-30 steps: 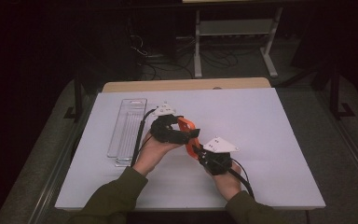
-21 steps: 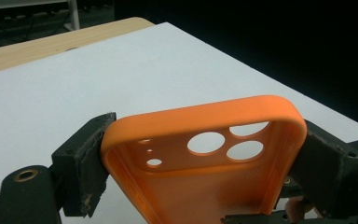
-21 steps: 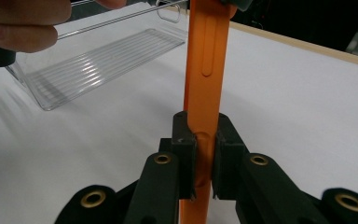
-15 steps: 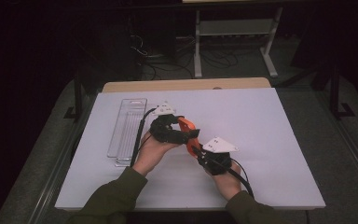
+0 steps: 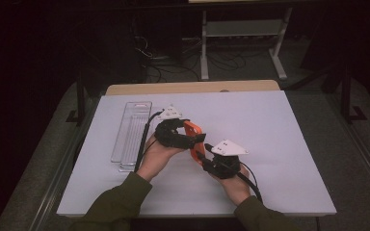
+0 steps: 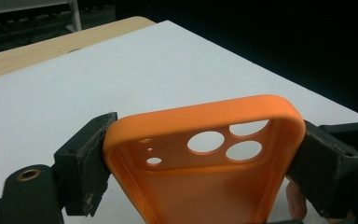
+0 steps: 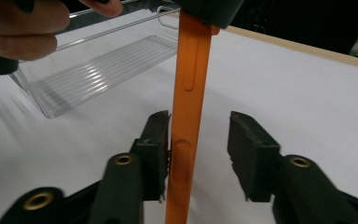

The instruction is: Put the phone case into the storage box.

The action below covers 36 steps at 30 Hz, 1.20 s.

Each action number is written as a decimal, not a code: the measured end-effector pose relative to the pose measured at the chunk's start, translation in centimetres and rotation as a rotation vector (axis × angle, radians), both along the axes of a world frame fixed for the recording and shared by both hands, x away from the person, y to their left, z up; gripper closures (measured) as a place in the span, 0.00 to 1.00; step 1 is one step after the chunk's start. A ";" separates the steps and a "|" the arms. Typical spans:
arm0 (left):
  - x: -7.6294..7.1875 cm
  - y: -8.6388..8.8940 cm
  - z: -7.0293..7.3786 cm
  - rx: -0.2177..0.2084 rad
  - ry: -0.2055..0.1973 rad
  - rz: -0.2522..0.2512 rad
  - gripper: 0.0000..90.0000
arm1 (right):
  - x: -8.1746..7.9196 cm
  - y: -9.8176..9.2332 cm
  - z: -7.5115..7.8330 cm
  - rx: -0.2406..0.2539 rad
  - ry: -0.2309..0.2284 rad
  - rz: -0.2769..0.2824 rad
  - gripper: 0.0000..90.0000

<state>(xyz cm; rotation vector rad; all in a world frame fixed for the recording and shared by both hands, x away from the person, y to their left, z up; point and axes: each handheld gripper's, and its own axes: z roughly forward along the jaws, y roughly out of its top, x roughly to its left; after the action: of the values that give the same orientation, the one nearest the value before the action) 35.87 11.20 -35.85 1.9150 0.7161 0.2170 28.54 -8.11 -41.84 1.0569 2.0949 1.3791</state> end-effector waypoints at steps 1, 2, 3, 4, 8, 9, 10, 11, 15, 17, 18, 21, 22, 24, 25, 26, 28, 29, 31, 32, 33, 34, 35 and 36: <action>0.0 0.0 0.0 0.000 -0.002 -0.001 0.17 | 0.0 0.0 0.0 0.001 0.002 -0.004 0.54; 0.0 0.0 0.0 0.000 -0.002 -0.001 0.17 | 0.0 0.0 0.0 0.000 0.003 -0.003 0.50; 0.0 0.0 0.0 0.001 0.004 0.003 0.17 | 0.1 0.0 0.0 0.001 0.007 0.002 0.45; 0.0 0.0 0.0 0.002 0.003 0.004 0.17 | 0.1 0.1 0.0 0.003 0.010 0.008 0.42; -0.1 0.0 0.0 -0.001 0.004 0.005 0.17 | 0.3 0.4 -0.1 -0.008 0.022 0.023 0.24; -0.1 0.0 0.0 -0.001 0.001 0.006 0.17 | 0.3 0.5 -0.1 -0.006 0.024 0.022 0.21; -0.1 0.0 0.0 0.000 0.001 0.007 0.17 | 0.4 0.5 0.0 -0.005 0.025 0.027 0.19; -0.1 0.0 0.0 0.003 -0.001 0.006 0.17 | 0.4 0.5 0.0 -0.008 0.022 0.031 0.17; 0.0 0.1 0.0 0.003 -0.004 0.009 0.17 | 0.6 0.4 0.0 -0.025 0.006 0.022 0.13; 0.0 0.1 0.1 0.002 -0.006 0.009 0.17 | 0.7 0.3 0.0 -0.016 0.004 0.018 0.10; 0.0 0.1 0.1 -0.003 -0.006 0.011 0.17 | 0.8 0.2 0.0 -0.021 0.001 0.019 0.10; 0.0 0.1 0.1 -0.008 -0.006 0.016 0.17 | 0.9 0.0 0.1 -0.012 0.017 0.029 0.04; 0.0 0.1 0.1 -0.009 -0.006 0.016 0.17 | 1.0 -0.1 0.1 -0.013 0.021 0.034 0.00; 0.0 0.1 0.1 -0.008 -0.008 0.016 0.17 | 1.2 -0.3 0.3 -0.020 0.032 0.053 0.00; 0.0 0.1 0.1 -0.008 -0.008 0.016 0.17 | 1.3 -0.4 0.3 -0.021 0.035 0.061 0.00; -0.1 0.1 0.1 -0.011 -0.001 0.021 0.17 | 1.3 -0.5 0.4 -0.024 0.036 0.060 0.00; -0.1 0.1 0.1 -0.009 -0.003 0.019 0.17 | 1.4 -0.7 0.4 -0.022 0.040 0.061 0.00; -0.1 0.1 0.1 -0.008 -0.004 0.019 0.17 | 1.4 -0.8 0.5 -0.022 0.041 0.066 0.00; -0.1 0.1 0.1 -0.006 -0.006 0.018 0.17 | 1.5 -1.0 0.5 -0.024 0.046 0.081 0.00; -0.1 0.1 0.1 -0.007 -0.006 0.018 0.17 | 1.6 -1.1 0.5 -0.024 0.050 0.091 0.00; -0.1 0.1 0.1 -0.006 -0.007 0.018 0.17 | 1.6 -1.2 0.5 -0.025 0.056 0.099 0.00; -0.1 0.2 0.1 -0.006 -0.010 0.019 0.17 | 1.7 -1.4 0.5 -0.028 0.049 0.102 0.00; -0.1 0.2 0.2 -0.008 -0.007 0.021 0.17 | 1.7 -1.6 0.5 -0.025 0.060 0.107 0.00; -0.1 0.2 0.2 -0.012 -0.005 0.024 0.17 | 1.7 -1.8 0.5 -0.022 0.058 0.115 0.00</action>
<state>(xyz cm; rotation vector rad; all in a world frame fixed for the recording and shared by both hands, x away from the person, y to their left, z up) 35.73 11.38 -35.69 1.8947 0.7361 0.2316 30.26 -9.94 -41.35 0.9933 2.2390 1.3908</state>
